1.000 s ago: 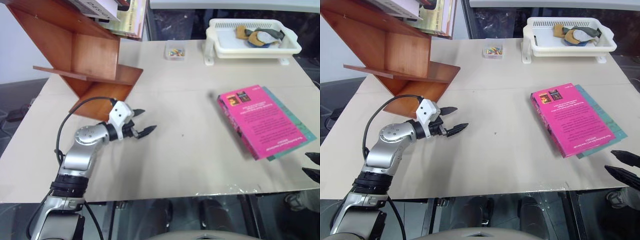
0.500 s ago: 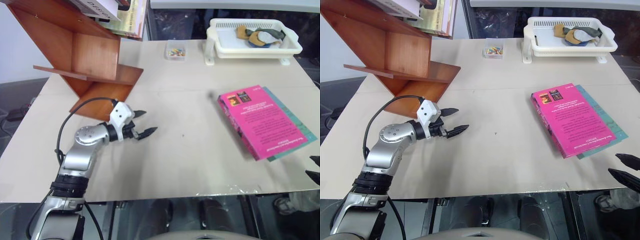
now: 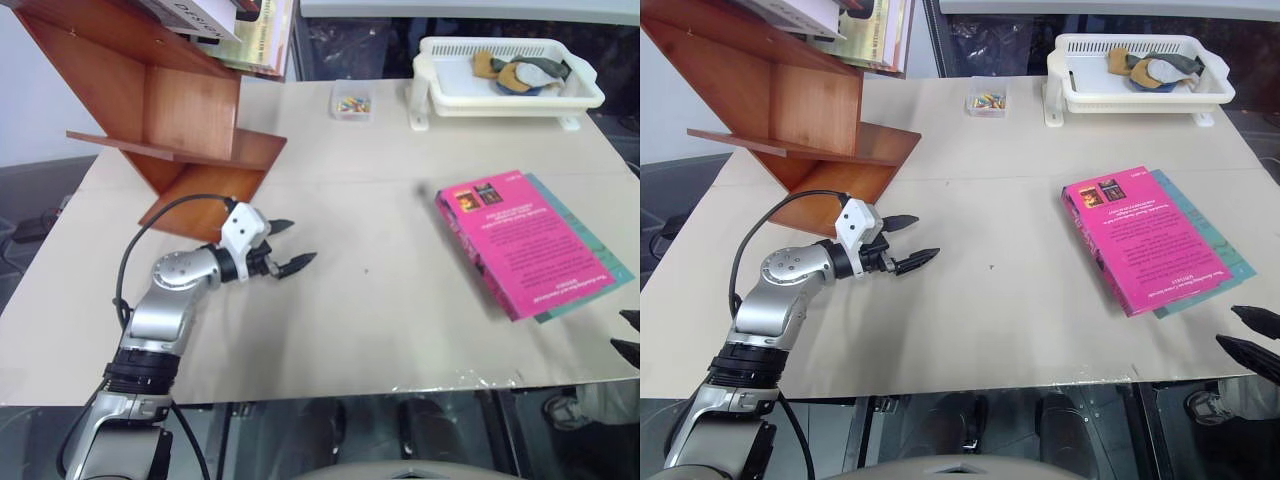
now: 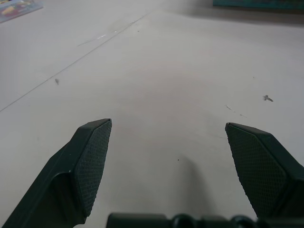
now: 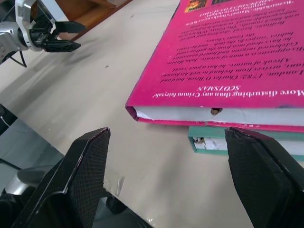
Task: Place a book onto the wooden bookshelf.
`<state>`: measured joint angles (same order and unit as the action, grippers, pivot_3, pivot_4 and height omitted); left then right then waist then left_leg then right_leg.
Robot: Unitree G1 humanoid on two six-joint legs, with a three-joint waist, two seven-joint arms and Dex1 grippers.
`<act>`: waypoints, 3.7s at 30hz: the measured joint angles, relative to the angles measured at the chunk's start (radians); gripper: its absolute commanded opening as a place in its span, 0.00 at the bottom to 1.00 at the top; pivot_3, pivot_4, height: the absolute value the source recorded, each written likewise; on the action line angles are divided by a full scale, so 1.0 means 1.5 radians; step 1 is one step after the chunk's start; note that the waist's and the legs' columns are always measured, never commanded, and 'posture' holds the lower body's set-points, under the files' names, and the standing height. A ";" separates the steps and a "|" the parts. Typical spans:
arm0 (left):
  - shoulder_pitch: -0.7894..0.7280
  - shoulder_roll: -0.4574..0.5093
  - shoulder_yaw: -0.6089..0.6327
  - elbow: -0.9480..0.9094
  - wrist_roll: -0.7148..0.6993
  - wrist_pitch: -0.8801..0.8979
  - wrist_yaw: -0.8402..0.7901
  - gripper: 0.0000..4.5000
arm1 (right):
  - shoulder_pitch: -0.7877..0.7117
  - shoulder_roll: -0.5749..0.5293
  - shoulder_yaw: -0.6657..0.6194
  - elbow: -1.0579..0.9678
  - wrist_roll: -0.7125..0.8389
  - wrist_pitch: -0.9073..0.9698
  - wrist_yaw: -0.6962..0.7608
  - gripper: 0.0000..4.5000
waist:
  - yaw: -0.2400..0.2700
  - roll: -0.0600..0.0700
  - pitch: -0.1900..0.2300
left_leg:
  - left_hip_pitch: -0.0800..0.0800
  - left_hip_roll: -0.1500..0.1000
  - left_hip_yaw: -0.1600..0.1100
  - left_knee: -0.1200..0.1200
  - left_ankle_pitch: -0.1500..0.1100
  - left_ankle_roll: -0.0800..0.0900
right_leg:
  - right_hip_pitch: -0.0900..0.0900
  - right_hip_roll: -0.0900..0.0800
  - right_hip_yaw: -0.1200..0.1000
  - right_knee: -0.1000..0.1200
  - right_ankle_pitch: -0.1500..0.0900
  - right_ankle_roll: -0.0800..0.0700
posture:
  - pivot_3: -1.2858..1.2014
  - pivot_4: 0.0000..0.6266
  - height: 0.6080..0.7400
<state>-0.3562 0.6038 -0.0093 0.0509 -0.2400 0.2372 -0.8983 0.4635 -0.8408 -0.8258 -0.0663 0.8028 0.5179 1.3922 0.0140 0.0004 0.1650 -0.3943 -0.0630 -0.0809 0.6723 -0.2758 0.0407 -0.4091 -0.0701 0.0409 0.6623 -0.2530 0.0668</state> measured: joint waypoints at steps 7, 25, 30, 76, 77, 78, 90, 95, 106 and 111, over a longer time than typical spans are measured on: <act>0.000 -0.003 0.000 -0.004 -0.007 0.008 -0.001 0.94 | 0.000 0.000 0.000 0.001 -0.015 -0.020 -0.009 0.87 | 0.000 0.000 0.000 | 0.000 0.000 0.000 0.000 0.000 0.000 | 0.000 0.000 0.000 0.000 0.000 0.000 | 0.52 0.24 1.00; -0.178 -0.246 -0.151 0.119 0.028 -0.026 -0.012 0.94 | 0.108 0.044 -0.117 -0.156 0.059 0.002 -0.042 0.87 | 0.002 -0.001 0.000 | 0.000 -0.001 0.000 0.001 0.000 0.000 | 0.001 0.000 -0.001 0.000 0.000 0.000 | 0.52 0.24 1.00; -0.213 -0.332 -0.154 0.150 0.010 0.023 -0.006 0.94 | 0.135 0.050 -0.145 -0.173 0.058 0.001 -0.053 0.87 | 0.003 -0.002 0.000 | -0.001 -0.001 0.000 0.001 0.000 0.000 | 0.001 0.001 -0.001 0.000 0.000 0.001 | 0.52 0.24 1.00; -0.273 -0.495 0.098 0.170 -0.405 0.675 0.441 0.94 | 0.243 0.101 -0.222 -0.257 0.057 -0.102 -0.031 0.87 | 0.002 -0.004 0.001 | 0.000 -0.001 -0.001 0.002 0.001 -0.002 | 0.001 0.001 -0.001 0.000 0.000 0.001 | 0.52 0.24 1.00; -0.279 -0.495 0.105 0.177 -0.415 0.680 0.457 0.94 | 0.243 0.100 -0.222 -0.257 0.057 -0.102 -0.031 0.87 | 0.002 -0.004 0.001 | 0.000 -0.001 -0.001 0.002 0.001 -0.002 | 0.001 0.001 -0.001 0.000 0.000 0.001 | 0.52 0.24 1.00; -0.286 -0.495 0.108 0.181 -0.420 0.682 0.467 0.94 | 0.243 0.100 -0.222 -0.257 0.057 -0.102 -0.031 0.87 | 0.003 -0.004 0.001 | 0.000 -0.001 -0.001 0.002 0.001 -0.002 | 0.001 0.001 -0.001 0.000 0.000 0.001 | 0.52 0.24 1.00; -0.323 -0.497 0.163 0.303 -0.515 0.647 0.602 0.94 | 0.247 0.091 -0.222 -0.257 0.055 -0.100 -0.032 0.87 | 0.003 -0.004 0.001 | 0.000 -0.001 0.000 0.002 0.001 -0.002 | 0.001 0.000 -0.001 0.000 0.000 0.001 | 0.52 0.24 1.00; -0.323 -0.497 0.179 0.338 -0.582 0.601 0.645 0.94 | 0.264 0.074 -0.247 -0.256 0.061 -0.089 -0.029 0.87 | 0.004 -0.005 0.001 | -0.001 -0.001 -0.001 0.002 0.001 -0.003 | 0.001 0.000 -0.001 0.000 0.000 0.001 | 0.52 0.24 1.00; -0.323 -0.497 0.085 0.297 -0.668 0.575 0.620 0.94 | 0.263 0.061 -0.247 -0.251 0.067 -0.085 -0.030 0.87 | 0.005 -0.005 0.002 | -0.001 -0.001 -0.001 0.002 0.001 -0.003 | 0.001 0.000 -0.001 0.000 0.000 0.001 | 0.52 0.24 1.00; -0.323 -0.497 0.059 0.287 -0.692 0.581 0.610 0.94 | 0.244 0.061 -0.235 -0.245 0.061 -0.085 -0.032 0.87 | 0.004 -0.005 0.001 | -0.001 -0.001 0.000 0.002 0.001 -0.003 | 0.001 0.000 -0.001 0.000 0.000 0.001 | 0.52 0.24 1.00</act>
<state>-0.8403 -0.1421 0.0791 0.4821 -1.2787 1.1084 0.0165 0.8289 -0.7499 -1.1790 -0.4343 0.8942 0.3897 1.3443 0.0201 -0.0070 0.1672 -0.3952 -0.0646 -0.0814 0.6751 -0.2737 0.0367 -0.4072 -0.0697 0.0401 0.6622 -0.2535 0.0681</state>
